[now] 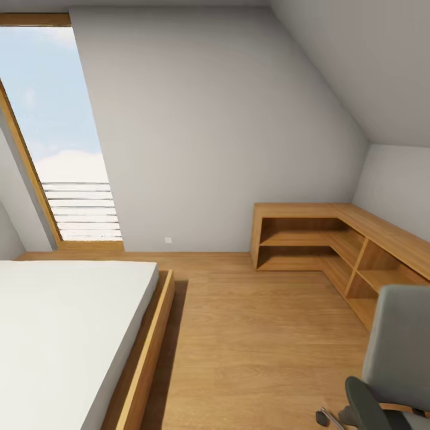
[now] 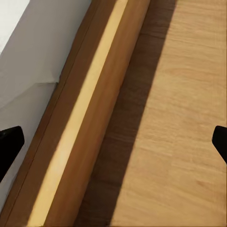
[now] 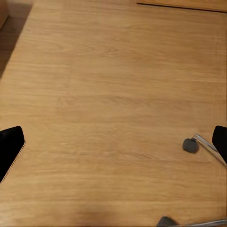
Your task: In the bedroom, organize the workspace by keeping the computer under the desk, ensuring the monitor is on the desk, placing the keyboard on the desk next to the monitor, placing the mouse on the desk next to the keyboard, moving the folder from the swivel chair onto the desk next to the mouse, stacking the notebook on top of the folder with the pen on top of the notebook, and positioning the swivel chair next to the desk.
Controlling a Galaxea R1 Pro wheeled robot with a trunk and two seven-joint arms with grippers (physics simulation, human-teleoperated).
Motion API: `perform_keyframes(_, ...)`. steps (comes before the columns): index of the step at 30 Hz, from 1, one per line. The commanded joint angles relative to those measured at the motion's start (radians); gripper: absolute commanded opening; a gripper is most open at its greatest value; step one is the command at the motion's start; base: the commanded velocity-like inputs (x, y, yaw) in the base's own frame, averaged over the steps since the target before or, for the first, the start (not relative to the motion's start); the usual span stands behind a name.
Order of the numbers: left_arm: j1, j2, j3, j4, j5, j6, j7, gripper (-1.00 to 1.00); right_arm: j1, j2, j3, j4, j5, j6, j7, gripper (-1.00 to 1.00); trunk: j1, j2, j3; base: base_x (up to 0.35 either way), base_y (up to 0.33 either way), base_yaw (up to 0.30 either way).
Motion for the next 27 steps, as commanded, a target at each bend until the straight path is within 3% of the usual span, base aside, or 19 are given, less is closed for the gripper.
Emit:
perform_keyframes(1,-0.001,0.0,-0.009,-0.001,0.008,-0.004,0.005,1.0,-0.001,0.0,0.006,0.001,0.003,-0.001,-0.01,1.0,0.0,-0.001,-0.001,0.153,0.147,0.0)
perform_keyframes(13,-0.001,0.0,-0.009,-0.001,0.008,-0.003,0.005,1.0,-0.001,0.0,0.006,0.001,0.003,-0.002,-0.01,1.0,0.0,-0.001,-0.001,0.058,0.034,0.0)
perform_keyframes(27,-0.001,0.0,-0.009,-0.001,0.008,-0.002,0.005,1.0,-0.001,0.0,0.006,0.001,0.003,-0.001,-0.01,1.0,0.0,-0.001,-0.001,0.298,0.001,0.0)
